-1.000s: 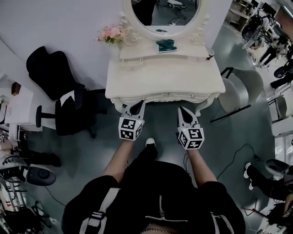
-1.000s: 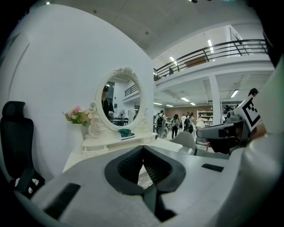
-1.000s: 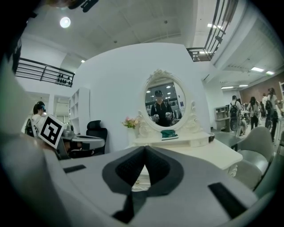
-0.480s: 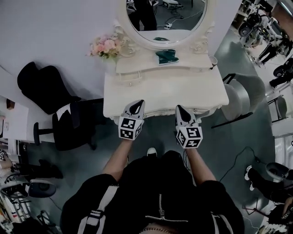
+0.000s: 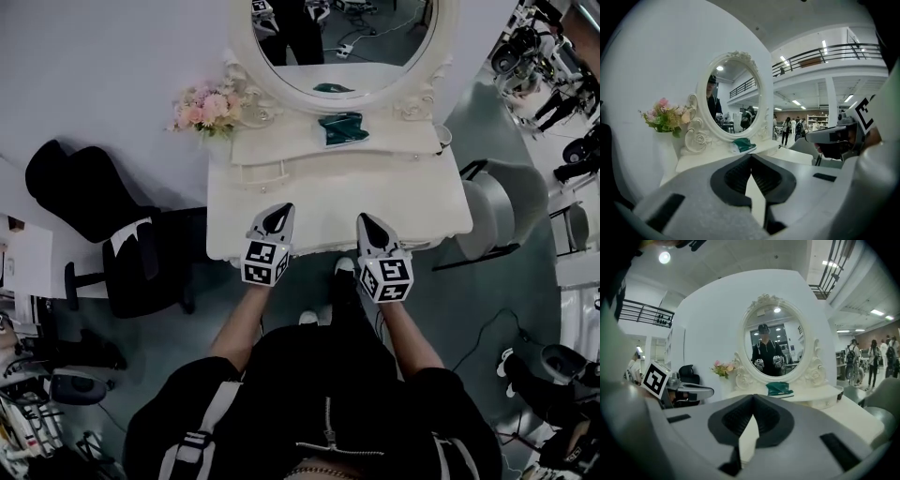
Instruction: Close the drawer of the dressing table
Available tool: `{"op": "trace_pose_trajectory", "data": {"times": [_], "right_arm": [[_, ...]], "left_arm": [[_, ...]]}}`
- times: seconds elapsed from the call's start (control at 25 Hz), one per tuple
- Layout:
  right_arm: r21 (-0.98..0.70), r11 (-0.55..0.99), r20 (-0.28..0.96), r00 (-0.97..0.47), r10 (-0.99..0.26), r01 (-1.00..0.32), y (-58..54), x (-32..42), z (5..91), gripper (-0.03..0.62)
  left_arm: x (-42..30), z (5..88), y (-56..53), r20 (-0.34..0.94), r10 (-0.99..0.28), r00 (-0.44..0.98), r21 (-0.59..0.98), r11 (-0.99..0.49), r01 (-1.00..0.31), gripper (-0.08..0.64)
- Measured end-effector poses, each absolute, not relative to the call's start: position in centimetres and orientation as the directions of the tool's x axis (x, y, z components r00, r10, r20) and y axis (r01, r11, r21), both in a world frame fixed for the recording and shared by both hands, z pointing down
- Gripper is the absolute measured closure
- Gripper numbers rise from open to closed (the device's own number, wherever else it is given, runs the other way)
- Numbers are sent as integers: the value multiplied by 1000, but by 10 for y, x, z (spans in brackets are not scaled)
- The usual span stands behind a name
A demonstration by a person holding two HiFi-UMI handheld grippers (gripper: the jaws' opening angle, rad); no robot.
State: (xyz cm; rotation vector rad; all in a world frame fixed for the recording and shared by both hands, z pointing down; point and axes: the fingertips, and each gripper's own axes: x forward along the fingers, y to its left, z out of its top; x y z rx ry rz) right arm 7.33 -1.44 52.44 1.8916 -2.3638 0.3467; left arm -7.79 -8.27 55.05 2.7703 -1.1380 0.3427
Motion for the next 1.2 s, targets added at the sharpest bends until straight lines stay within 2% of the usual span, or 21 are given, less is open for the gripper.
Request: {"op": "trace_pose_trajectory", "data": {"times": [0.72, 1.2], "right_arm": [[-122, 446, 207, -462, -862, -887, -205, 116, 517, 592], [-140, 456, 222, -477, -851, -879, -250, 128, 524, 592]], "left_arm": [[-45, 536, -230, 258, -828, 499, 21, -511, -859, 554], [-34, 535, -271, 248, -845, 474, 26, -483, -875, 554]]}}
